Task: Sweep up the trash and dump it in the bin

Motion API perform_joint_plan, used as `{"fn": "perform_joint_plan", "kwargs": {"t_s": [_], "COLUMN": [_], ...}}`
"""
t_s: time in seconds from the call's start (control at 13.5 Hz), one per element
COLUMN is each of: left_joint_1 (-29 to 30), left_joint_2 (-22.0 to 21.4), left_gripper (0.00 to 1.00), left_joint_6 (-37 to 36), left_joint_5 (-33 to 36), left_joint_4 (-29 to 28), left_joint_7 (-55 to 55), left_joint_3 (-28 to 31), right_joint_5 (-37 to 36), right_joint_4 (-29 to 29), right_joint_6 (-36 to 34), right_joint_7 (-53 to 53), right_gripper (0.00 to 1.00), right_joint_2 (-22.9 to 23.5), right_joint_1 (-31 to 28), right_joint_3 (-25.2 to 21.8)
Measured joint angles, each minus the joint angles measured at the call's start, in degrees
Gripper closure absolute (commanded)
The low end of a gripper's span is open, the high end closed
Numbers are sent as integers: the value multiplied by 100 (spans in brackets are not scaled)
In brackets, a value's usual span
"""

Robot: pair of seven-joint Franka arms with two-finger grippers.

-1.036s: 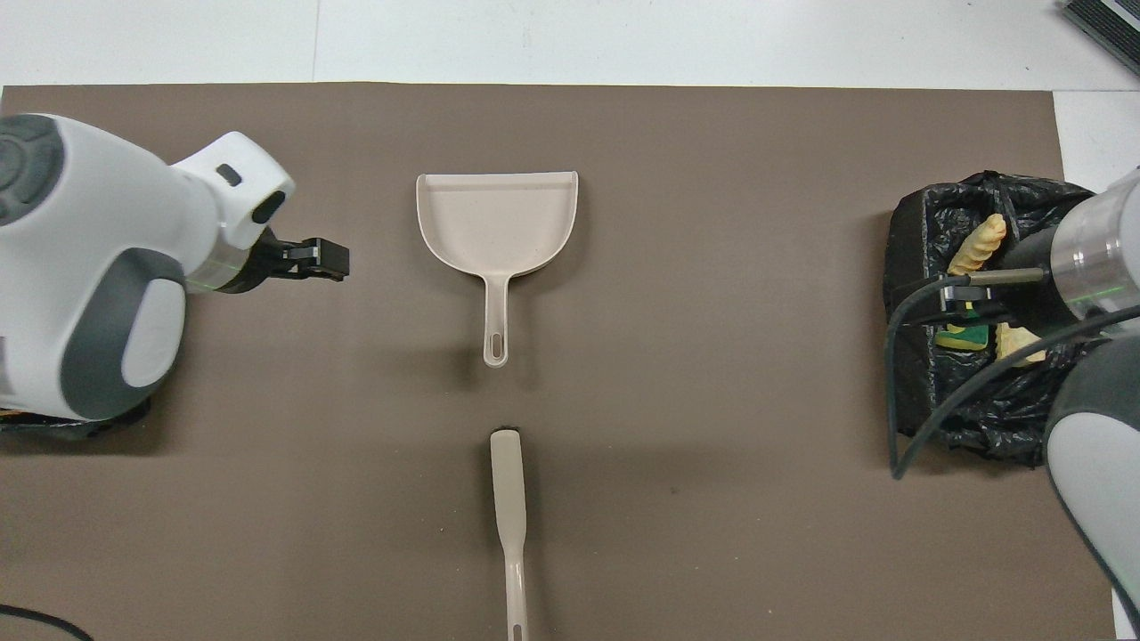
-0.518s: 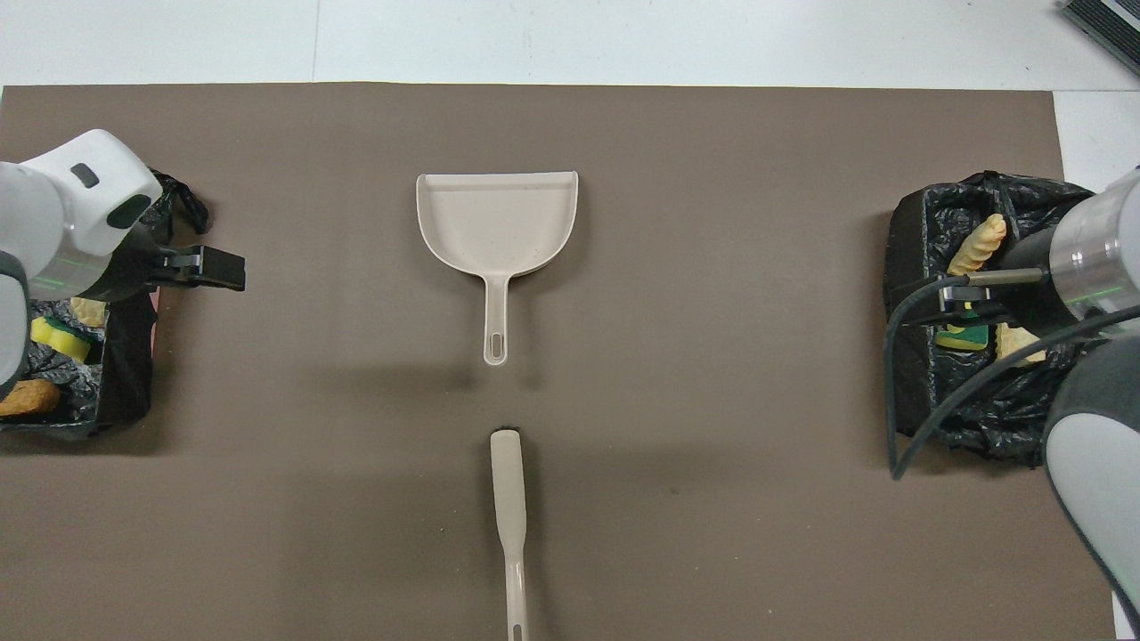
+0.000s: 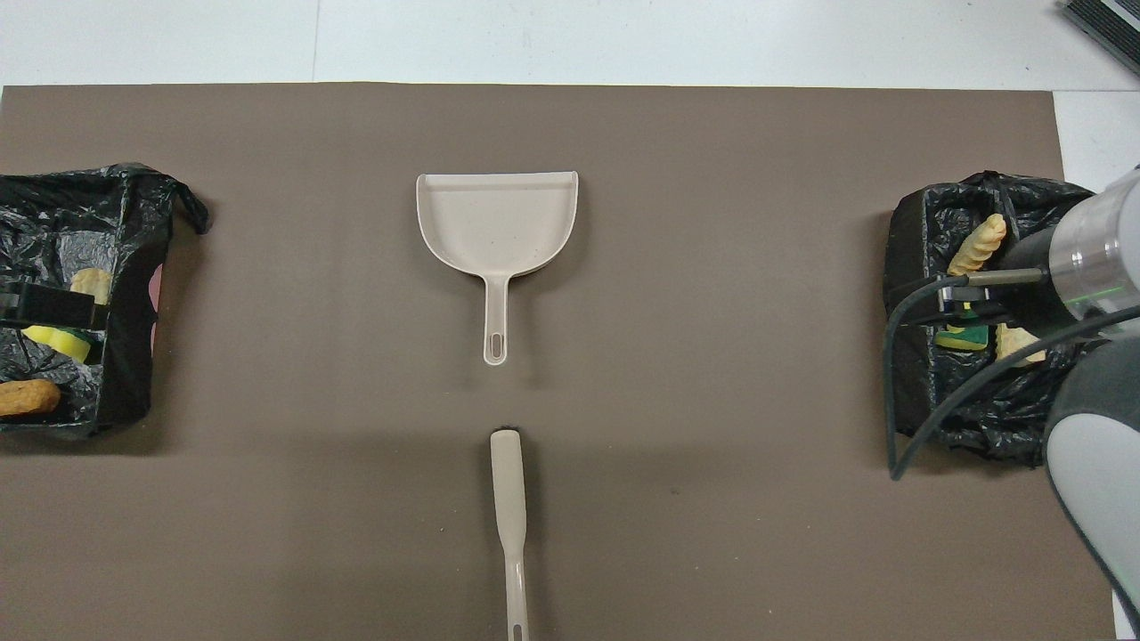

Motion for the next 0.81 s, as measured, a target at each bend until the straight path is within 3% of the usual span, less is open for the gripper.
{"fn": "perform_joint_plan", "kwargs": {"t_s": [0.81], "left_joint_1": [-22], "left_joint_2": [-140], "left_gripper": [0], "left_joint_6": [-96], "left_joint_5": [3], "left_joint_4": [113], "left_joint_7": [-245], "left_joint_3": [-162], "right_joint_5": [12], "right_joint_4": [0], "right_joint_6": [0], "right_joint_7": [97], "right_gripper": [0], "right_joint_2": [0], "right_joint_1": [-4], "right_joint_3": [-5]}}
